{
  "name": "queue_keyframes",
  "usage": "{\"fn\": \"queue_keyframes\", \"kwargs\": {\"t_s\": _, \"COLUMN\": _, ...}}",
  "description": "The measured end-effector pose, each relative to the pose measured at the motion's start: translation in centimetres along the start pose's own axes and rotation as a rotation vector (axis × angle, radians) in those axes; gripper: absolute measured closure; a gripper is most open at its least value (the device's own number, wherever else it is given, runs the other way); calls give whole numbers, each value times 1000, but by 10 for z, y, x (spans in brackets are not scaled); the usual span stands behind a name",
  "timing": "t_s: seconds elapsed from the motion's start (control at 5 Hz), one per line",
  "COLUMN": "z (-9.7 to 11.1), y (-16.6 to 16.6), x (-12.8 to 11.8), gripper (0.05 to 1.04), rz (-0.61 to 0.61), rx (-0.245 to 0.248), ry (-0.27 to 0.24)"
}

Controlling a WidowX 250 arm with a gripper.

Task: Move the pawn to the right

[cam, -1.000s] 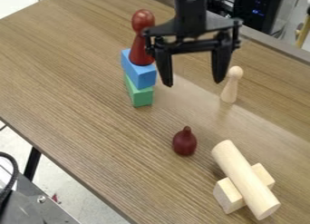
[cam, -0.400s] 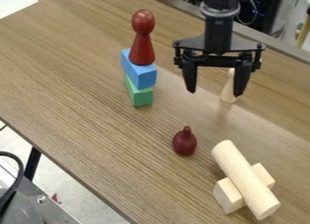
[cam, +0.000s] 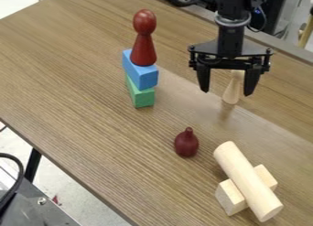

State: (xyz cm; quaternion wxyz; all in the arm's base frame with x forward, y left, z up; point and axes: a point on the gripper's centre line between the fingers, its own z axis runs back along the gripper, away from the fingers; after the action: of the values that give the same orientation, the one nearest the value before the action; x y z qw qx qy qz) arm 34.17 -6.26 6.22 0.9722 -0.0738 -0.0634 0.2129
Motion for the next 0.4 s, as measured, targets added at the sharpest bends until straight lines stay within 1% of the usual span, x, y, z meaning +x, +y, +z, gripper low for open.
{"fn": "queue_keyframes", "kwargs": {"t_s": 0.4, "z": -8, "y": -9, "x": 22, "gripper": 85, "rz": 0, "rx": -4, "ry": -9}}
